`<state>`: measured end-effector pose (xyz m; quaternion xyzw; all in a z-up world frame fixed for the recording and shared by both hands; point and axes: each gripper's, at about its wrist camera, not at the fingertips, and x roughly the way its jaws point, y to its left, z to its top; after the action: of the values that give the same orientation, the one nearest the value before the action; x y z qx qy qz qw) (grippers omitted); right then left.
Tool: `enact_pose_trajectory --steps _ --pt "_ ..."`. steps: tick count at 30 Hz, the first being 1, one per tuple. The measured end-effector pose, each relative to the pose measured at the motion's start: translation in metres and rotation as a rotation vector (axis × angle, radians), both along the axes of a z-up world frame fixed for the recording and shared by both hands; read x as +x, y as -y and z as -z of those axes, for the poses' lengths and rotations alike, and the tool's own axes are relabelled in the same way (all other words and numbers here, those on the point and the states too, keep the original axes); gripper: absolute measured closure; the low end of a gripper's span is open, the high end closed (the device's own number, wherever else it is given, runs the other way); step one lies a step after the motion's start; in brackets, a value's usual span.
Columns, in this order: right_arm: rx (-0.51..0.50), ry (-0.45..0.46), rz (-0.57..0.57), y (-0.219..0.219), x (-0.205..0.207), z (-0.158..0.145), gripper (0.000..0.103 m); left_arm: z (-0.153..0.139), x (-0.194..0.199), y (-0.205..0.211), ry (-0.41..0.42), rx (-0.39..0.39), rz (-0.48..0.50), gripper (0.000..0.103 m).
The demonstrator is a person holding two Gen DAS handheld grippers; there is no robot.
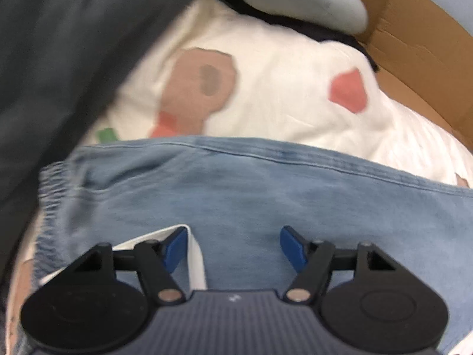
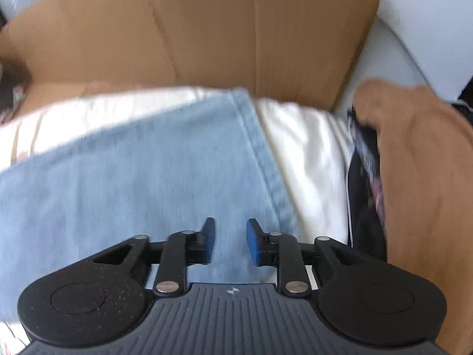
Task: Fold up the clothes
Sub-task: 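Move the open right gripper back over the folded leg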
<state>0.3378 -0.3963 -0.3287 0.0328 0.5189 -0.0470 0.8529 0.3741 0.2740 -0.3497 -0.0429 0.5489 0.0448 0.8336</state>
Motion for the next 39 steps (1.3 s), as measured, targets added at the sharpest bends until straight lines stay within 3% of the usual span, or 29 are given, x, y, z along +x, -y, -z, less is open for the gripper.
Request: enact_pose_trajectory --steps 5,12,15,19,21,23,28,32,35,39 --pt "0.033 -0.04 0.054 0.01 -0.016 0.025 0.071 0.009 0.013 0.015 0.015 0.032 0.033 0.032" --pt "0.042 0.022 0.171 -0.003 -0.035 0.027 0.067 0.016 0.04 0.03 0.014 0.06 0.075 0.026" --pt "0.076 0.067 0.132 -0.021 -0.045 0.02 0.065 0.017 0.053 0.034 0.018 0.078 0.093 0.025" --pt "0.094 0.108 0.093 -0.043 -0.054 0.01 0.062 0.011 0.068 0.035 -0.011 0.082 0.048 0.029" --pt "0.103 0.127 0.08 -0.05 -0.057 0.004 0.062 0.005 0.066 0.043 -0.003 0.095 0.053 0.042" --pt "0.118 0.135 0.052 -0.06 -0.054 0.002 0.061 -0.003 0.057 0.054 0.015 0.086 0.1 0.043" --pt "0.137 0.105 -0.081 -0.09 -0.044 0.003 0.058 -0.017 0.036 0.073 0.015 0.058 0.209 0.043" --pt "0.132 0.093 -0.156 -0.115 -0.047 0.004 0.057 -0.037 0.023 0.063 0.029 0.057 0.226 0.043" --pt "0.146 0.075 -0.165 -0.124 -0.051 0.011 0.057 -0.05 0.014 0.045 0.039 0.053 0.211 0.043" --pt "0.159 -0.03 -0.108 -0.117 -0.058 0.039 0.056 -0.059 -0.002 0.018 0.044 0.046 0.159 0.043"
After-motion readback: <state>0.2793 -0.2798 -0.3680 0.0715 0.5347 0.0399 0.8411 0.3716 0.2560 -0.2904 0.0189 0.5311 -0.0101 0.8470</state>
